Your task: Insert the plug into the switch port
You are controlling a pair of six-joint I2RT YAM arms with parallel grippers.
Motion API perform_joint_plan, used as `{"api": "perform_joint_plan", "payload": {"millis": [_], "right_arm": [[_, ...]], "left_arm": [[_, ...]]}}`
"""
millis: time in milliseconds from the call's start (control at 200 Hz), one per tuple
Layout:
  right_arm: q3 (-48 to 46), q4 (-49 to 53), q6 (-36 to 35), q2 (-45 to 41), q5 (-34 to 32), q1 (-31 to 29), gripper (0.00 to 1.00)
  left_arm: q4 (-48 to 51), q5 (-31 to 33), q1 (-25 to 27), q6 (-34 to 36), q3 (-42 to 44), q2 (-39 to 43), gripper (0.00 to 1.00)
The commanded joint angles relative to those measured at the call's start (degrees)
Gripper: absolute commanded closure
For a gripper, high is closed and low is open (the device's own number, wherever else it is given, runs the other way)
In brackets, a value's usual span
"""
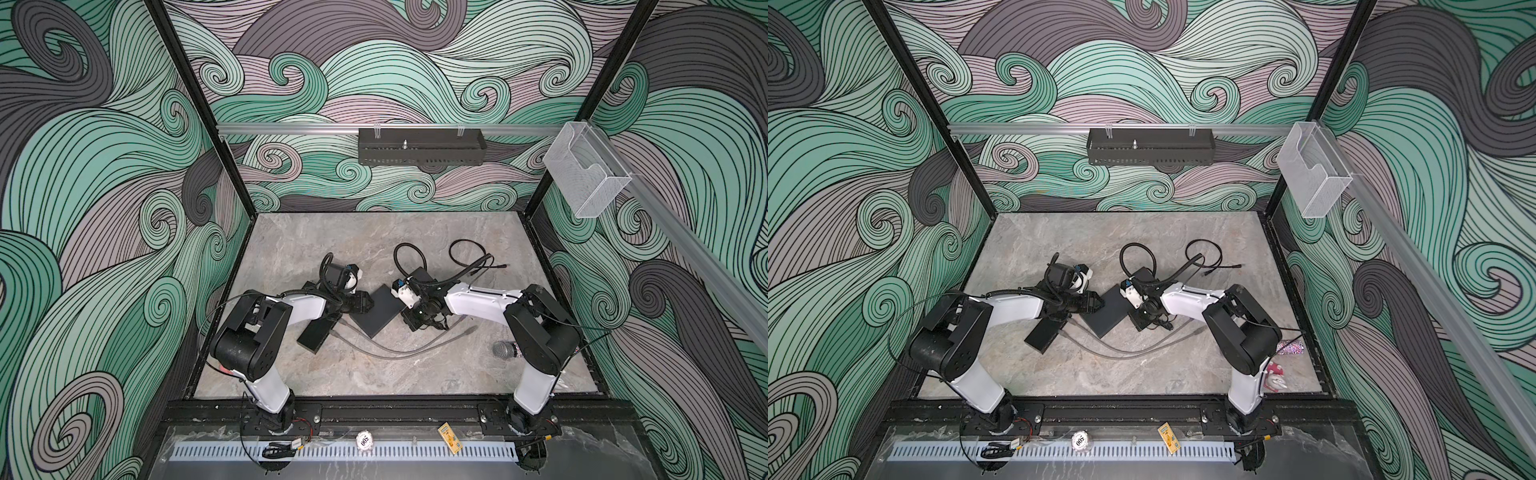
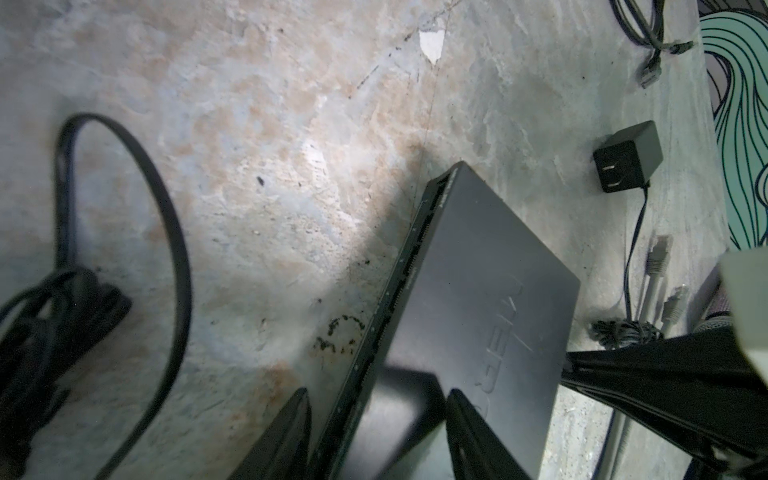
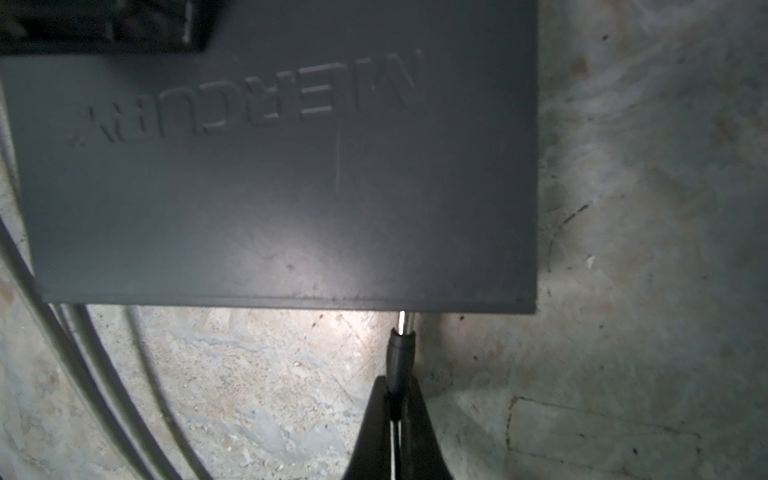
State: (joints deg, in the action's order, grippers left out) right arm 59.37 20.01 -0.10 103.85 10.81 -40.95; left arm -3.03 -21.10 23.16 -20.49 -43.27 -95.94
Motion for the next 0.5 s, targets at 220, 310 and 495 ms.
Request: {"api": "perform_joint_plan", "payload": {"millis": [220, 310, 495], "right_arm": [[0.83, -0.63, -1.39, 0.24, -2.72, -0.28, 1.00], [0.83, -0.76, -1.57, 0.23, -2.97, -0.27, 1.00], [1.07, -1.20, -2.69, -0.11, -3.71, -0.32, 1.00]], "left_arm": [[1.70, -1.40, 0.39, 1.05, -0.74, -1.05, 0.46], [1.66, -1.48, 0.40, 1.09, -0.70, -1.10, 0.46], [1.87, -1.65, 0.40, 1.33, -0.70, -1.19, 0.47]]}}
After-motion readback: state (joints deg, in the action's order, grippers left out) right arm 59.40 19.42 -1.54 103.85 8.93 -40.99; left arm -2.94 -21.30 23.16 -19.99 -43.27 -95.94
